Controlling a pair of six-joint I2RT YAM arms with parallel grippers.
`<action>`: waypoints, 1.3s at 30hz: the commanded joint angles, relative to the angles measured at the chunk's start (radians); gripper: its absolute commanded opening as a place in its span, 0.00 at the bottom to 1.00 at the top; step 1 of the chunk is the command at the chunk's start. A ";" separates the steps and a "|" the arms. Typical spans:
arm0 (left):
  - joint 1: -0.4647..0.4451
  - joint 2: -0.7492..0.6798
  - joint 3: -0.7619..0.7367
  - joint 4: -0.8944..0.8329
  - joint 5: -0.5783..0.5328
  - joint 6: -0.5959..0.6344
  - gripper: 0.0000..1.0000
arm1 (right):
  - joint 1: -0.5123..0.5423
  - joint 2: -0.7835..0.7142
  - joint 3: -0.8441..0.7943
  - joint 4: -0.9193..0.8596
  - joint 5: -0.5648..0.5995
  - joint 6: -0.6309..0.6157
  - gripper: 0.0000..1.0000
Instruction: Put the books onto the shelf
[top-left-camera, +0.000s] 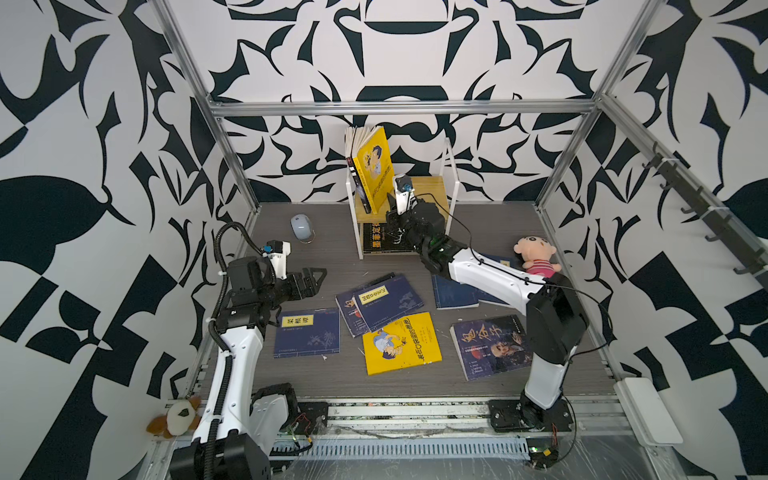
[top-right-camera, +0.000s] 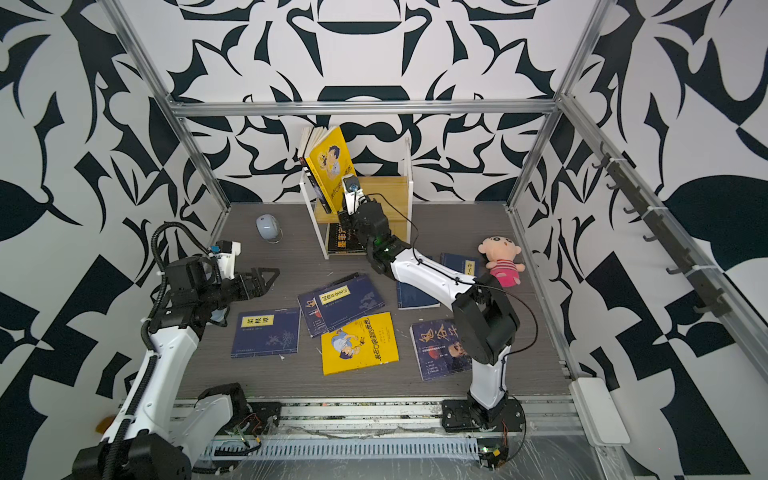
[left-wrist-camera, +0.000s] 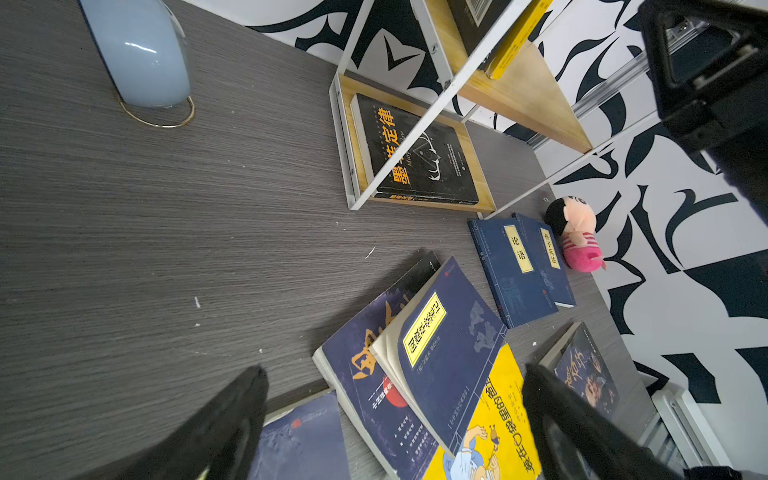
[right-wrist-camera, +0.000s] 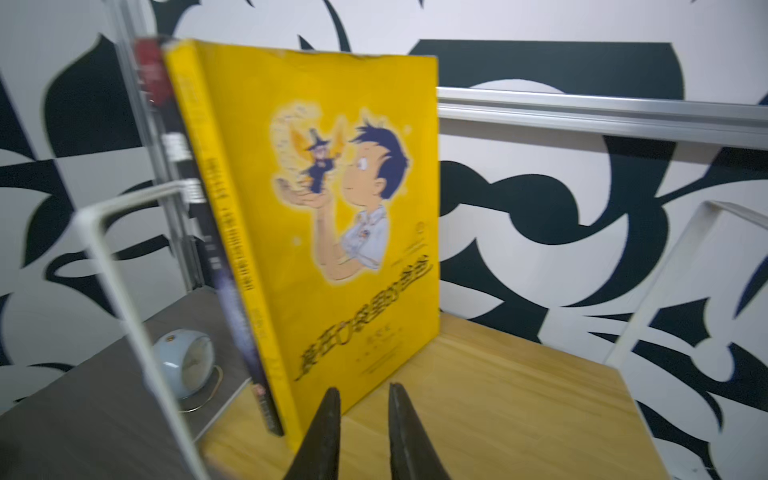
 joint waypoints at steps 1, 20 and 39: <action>-0.003 -0.005 -0.003 -0.007 0.004 0.006 1.00 | -0.044 0.058 0.129 -0.094 0.043 0.015 0.18; -0.004 -0.011 -0.003 -0.008 0.009 0.000 1.00 | -0.148 0.506 0.699 -0.332 -0.108 0.124 0.00; -0.004 -0.012 -0.005 -0.004 0.013 -0.004 1.00 | -0.095 0.631 0.863 -0.369 -0.201 0.116 0.00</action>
